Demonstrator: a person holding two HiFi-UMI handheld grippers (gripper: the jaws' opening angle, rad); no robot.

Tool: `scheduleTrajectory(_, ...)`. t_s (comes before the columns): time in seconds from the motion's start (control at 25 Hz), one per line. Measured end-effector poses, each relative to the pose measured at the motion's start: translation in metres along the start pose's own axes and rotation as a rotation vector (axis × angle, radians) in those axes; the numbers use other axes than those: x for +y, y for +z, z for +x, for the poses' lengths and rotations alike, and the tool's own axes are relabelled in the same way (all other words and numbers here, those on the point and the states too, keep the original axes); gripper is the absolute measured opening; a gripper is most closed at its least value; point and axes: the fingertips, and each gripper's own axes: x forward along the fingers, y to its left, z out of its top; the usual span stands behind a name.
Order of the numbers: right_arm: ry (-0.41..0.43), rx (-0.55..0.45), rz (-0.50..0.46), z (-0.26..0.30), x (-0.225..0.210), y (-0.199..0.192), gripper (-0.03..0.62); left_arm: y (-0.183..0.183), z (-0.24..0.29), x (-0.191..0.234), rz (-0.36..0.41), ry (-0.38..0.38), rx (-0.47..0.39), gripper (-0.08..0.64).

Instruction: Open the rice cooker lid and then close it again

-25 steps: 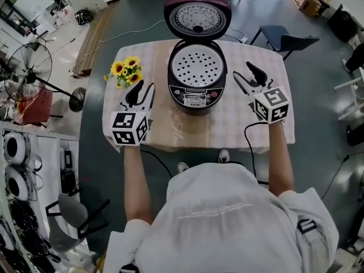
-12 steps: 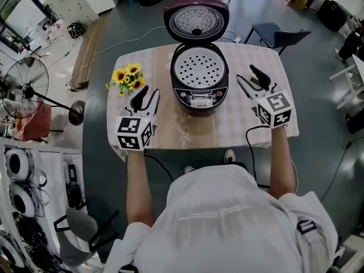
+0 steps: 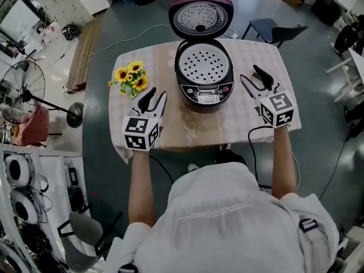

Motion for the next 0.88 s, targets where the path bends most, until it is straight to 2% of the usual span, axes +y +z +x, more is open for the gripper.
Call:
scheduleTrajectory(0.2, -0.005, 0.003, 0.000, 0.014, -0.013, 0.001, 0.245, 0.005, 0.014, 0.014, 0.004, 0.001, 0.001, 0.152)
scheduleTrajectory(0.44, 0.002, -0.018, 0.006, 0.049, -0.049, 0.011, 0.245, 0.024, 0.047, 0.034, 0.033, 0.003, 0.003, 0.151)
scheduleTrajectory(0.64, 0.019, -0.048, 0.001, 0.092, -0.083, 0.028, 0.245, 0.052, 0.088, 0.055, 0.078, -0.017, -0.008, 0.160)
scheduleTrajectory(0.88, 0.077, -0.069, -0.062, 0.140, -0.108, 0.049, 0.249, 0.097, 0.137, 0.079, 0.139, -0.034, -0.043, 0.185)
